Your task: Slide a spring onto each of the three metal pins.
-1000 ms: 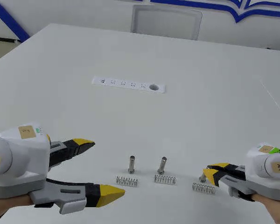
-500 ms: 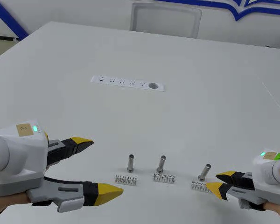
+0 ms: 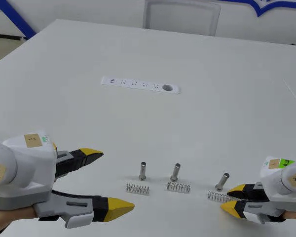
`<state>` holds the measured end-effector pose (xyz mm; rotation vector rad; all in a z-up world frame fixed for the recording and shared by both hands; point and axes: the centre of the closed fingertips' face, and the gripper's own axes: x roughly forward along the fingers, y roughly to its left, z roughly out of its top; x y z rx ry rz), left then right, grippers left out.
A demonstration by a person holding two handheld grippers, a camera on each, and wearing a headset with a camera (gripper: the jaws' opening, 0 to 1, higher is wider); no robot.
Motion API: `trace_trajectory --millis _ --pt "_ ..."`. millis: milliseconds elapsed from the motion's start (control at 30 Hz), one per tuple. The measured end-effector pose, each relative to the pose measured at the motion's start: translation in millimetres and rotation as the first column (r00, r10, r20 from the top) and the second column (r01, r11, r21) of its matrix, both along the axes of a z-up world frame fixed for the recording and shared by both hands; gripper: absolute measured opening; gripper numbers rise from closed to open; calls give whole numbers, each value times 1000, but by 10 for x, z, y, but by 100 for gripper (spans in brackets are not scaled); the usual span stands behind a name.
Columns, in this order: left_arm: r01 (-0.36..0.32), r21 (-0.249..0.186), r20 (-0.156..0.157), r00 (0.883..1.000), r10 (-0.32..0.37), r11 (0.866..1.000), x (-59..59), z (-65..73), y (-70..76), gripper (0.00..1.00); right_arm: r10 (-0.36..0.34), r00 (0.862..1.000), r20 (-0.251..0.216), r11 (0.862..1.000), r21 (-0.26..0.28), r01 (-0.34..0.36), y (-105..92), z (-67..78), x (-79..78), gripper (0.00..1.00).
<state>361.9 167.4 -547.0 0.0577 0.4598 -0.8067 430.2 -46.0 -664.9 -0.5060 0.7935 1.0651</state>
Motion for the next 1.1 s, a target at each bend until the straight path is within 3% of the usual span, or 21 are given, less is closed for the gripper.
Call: trace_trajectory --millis 233,300,433,567,733,900,1100 --pt "9 12 -5 1000 -9 1000 -7 -16 -31 79 102 995 -19 993 -54 -102 12 -8 -25 19" --pt "18 18 -10 1000 -18 1000 -23 -23 -47 79 158 987 -28 985 -63 -160 43 -13 -93 13" --pt "35 -7 -4 999 -35 999 -44 54 -115 79 157 987 -30 985 -73 -158 31 -18 -86 11" --pt "46 12 4 999 -46 999 -29 61 -119 79 155 988 -30 985 -75 -156 30 -16 -85 11" --pt "39 3 38 999 -39 999 25 203 -98 78 171 985 -18 981 -88 -172 42 -1 -168 10" --pt "38 5 54 998 -39 999 72 250 -94 78 183 983 16 978 -100 -181 19 117 -209 10" --pt "85 38 65 994 -87 996 73 259 -221 78 204 977 61 976 -83 -199 78 432 -257 10"
